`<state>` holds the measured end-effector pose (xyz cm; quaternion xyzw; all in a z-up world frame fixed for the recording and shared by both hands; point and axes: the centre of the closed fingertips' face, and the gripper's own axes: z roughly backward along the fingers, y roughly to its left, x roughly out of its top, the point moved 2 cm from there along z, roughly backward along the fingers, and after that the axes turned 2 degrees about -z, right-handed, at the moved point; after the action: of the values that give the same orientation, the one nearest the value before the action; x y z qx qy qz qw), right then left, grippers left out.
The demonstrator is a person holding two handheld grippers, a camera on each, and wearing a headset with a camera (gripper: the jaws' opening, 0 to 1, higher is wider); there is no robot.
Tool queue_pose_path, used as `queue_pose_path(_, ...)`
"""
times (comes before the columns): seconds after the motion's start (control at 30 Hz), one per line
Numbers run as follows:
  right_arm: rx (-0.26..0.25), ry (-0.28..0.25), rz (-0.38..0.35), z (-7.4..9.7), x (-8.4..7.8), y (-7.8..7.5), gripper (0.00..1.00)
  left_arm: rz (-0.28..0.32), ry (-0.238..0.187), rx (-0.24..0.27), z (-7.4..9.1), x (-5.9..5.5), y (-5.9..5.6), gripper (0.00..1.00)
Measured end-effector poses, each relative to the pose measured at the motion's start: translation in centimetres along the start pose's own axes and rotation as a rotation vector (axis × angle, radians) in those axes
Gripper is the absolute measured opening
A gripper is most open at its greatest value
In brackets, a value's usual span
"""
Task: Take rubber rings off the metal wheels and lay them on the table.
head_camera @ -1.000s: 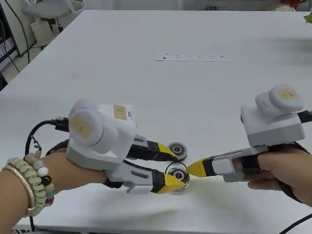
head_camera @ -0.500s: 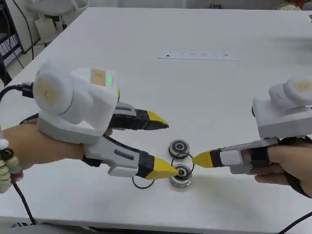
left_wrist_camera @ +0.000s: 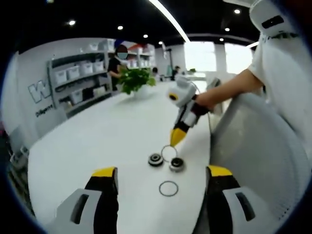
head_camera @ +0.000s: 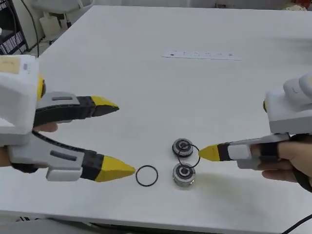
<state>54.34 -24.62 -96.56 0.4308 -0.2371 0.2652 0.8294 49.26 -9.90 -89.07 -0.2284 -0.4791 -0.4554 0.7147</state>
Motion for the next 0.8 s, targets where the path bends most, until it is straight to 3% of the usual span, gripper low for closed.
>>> queue_pose_path(0.27,0.015,-0.024,0.007,0.1,0.6,0.7,0.00,0.064,-0.010,0.071,1.8,-1.6,-0.2,0.81)
queue_pose_path(0.6,0.037,-0.052,0.019,0.0,1.3,1.7,0.00,0.133,0.022,0.087,2.2,-3.8,-1.0,0.87)
queue_pose_path(0.8,0.057,-0.067,0.026,-0.1,1.7,2.6,0.00,0.157,0.043,0.076,2.0,-4.4,-1.5,0.89)
